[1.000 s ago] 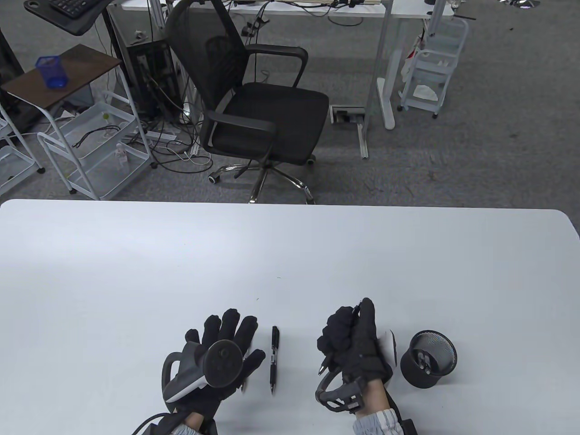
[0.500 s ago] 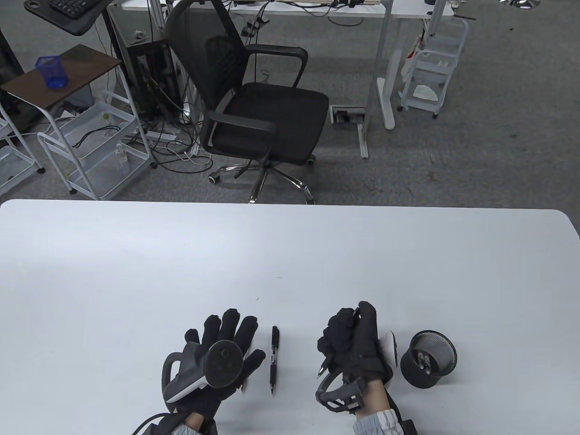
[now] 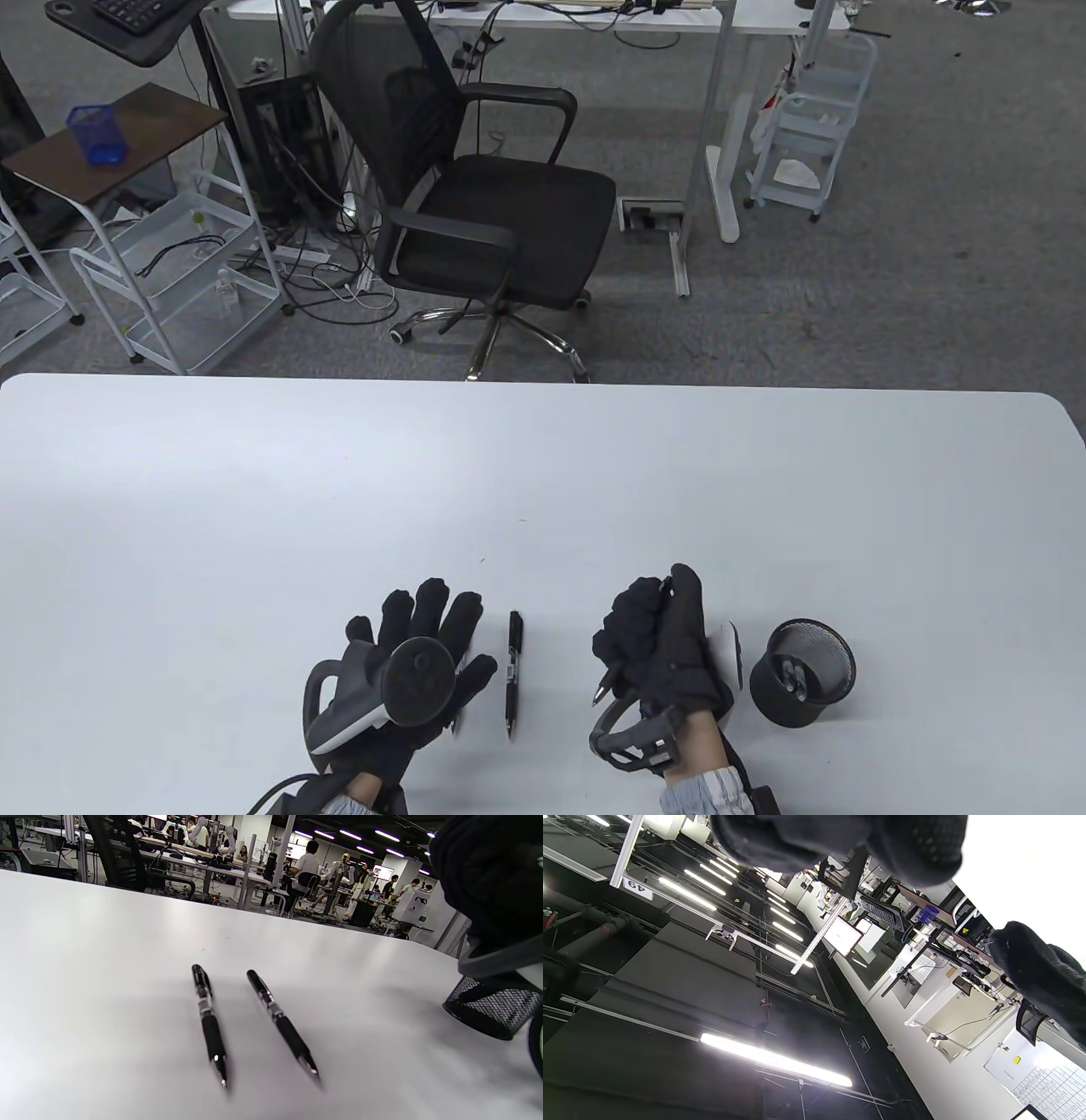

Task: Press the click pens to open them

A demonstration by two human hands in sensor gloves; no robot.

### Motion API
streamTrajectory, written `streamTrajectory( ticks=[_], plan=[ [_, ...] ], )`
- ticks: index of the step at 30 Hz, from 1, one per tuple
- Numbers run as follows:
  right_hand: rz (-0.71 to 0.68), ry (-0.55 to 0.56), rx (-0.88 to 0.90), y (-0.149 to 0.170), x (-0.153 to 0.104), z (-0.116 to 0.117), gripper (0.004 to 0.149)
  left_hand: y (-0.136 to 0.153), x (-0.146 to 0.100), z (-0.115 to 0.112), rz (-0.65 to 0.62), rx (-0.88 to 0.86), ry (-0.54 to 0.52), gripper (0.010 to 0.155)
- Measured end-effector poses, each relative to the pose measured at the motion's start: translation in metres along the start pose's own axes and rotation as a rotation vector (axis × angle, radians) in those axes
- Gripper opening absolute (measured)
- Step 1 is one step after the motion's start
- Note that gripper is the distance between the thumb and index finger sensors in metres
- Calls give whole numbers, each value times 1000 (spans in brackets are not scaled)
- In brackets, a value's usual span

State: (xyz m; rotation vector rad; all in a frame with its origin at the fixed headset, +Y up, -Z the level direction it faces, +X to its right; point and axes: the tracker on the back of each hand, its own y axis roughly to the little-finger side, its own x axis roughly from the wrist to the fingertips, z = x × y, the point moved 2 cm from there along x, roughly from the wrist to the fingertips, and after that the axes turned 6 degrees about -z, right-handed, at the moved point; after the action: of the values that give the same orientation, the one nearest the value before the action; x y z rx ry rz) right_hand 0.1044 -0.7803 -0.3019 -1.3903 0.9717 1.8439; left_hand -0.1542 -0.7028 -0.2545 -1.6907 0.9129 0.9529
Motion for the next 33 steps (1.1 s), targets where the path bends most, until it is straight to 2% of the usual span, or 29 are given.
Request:
streamTrajectory(
  ticks=[14,17,20,24,29,33],
  plan=[
    [5,-38,-38,0,2,2,62,0,0,0,0,1,1,69],
    [-1,-66,-127,-3,6,9,58,0,0,0,0,0,1,69],
    [-1,-125,-308,-6,10,15,55,0,0,0,-1,0,1,69],
    [-15,-69,-405,-9,11,16,49,0,0,0,-1,-1,1,69],
    [-21,-104,-515,-13,13,17,49,0,0,0,-2,-2,0,69],
    [38,-93,-689,-15,12,17,49,0,0,0,0,0,0,68]
  ],
)
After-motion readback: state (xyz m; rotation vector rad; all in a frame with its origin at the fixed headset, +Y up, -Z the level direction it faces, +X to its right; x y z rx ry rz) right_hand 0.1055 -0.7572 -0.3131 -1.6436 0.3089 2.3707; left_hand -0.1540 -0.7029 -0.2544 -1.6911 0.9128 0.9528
